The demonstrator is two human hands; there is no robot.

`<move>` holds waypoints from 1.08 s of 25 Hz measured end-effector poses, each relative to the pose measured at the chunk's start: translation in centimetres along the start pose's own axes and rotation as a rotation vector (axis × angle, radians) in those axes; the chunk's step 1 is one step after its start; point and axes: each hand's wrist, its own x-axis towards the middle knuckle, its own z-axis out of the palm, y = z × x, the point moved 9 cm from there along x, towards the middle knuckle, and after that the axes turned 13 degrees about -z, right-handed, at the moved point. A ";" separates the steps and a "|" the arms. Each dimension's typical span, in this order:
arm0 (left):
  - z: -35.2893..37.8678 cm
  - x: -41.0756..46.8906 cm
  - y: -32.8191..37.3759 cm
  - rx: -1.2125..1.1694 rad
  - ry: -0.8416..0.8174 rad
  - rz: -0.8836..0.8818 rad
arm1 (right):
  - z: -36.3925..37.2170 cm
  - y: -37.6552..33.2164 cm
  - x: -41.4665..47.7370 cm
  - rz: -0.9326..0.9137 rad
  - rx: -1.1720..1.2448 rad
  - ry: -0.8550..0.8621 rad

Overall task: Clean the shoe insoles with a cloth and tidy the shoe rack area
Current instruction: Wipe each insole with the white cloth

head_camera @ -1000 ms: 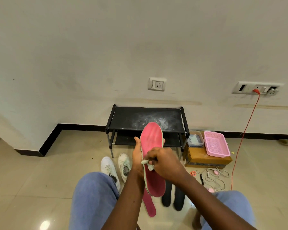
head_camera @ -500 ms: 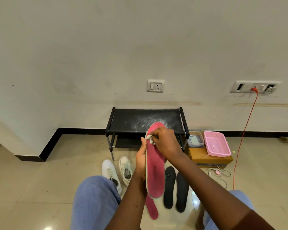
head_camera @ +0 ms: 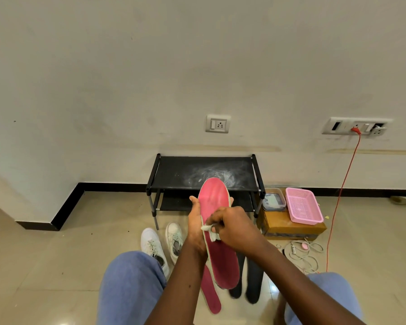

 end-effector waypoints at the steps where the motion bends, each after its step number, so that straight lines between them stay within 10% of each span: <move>1: -0.2 0.2 0.3 -0.009 -0.002 0.015 | 0.2 -0.2 -0.2 0.001 0.005 -0.030; 13: 0.9 -0.4 0.4 -0.187 -0.129 0.047 | -3.2 1.0 4.1 0.039 -0.140 0.255; 27: -0.5 -0.1 2.0 -0.050 0.060 0.057 | -0.8 0.1 -0.1 0.031 0.012 0.002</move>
